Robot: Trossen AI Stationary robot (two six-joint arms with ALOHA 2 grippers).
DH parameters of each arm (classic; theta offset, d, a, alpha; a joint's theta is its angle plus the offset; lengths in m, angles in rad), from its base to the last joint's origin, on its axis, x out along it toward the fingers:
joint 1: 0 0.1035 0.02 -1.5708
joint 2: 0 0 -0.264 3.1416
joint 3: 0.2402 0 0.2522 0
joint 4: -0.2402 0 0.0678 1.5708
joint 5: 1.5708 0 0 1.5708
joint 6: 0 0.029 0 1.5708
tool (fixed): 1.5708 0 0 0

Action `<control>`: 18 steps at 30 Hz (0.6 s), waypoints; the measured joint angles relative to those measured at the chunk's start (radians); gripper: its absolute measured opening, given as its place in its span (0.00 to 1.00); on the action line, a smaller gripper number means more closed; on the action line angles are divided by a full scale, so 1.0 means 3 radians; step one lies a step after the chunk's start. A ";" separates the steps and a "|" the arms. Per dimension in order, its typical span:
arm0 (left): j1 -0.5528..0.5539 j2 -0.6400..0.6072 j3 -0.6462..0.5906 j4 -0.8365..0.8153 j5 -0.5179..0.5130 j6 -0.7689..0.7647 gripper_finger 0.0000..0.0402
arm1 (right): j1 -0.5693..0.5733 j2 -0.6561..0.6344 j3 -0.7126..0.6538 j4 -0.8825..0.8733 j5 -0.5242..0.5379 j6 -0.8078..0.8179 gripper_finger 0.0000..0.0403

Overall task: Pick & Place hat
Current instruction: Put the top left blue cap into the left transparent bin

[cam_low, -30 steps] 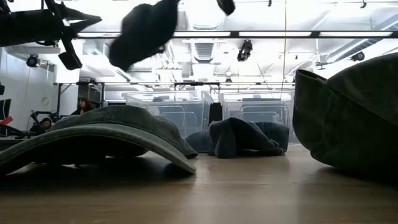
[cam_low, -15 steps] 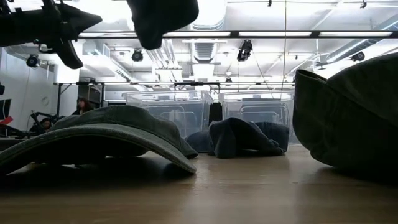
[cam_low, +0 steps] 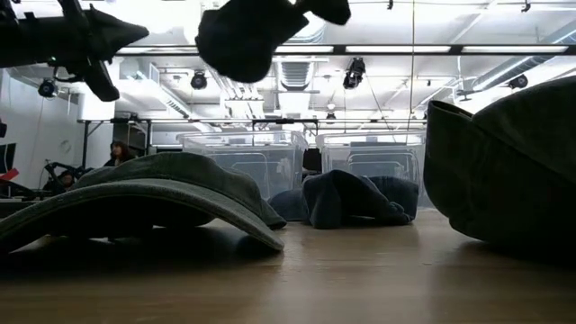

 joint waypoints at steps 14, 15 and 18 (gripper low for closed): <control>0.0001 0.0739 0.0327 -0.0070 -0.0021 -0.0434 0.29 | -0.0105 0.0018 -0.0608 0.1009 -0.0059 -0.1197 0.03; 0.0003 0.0800 0.0381 -0.0065 -0.0020 -0.0456 0.32 | -0.0104 0.0037 -0.0609 0.1023 -0.0058 -0.1199 0.03; 0.0003 0.0990 0.0548 -0.0061 -0.0021 -0.0562 0.40 | -0.0105 0.0056 -0.0625 0.0985 -0.0065 -0.1285 0.03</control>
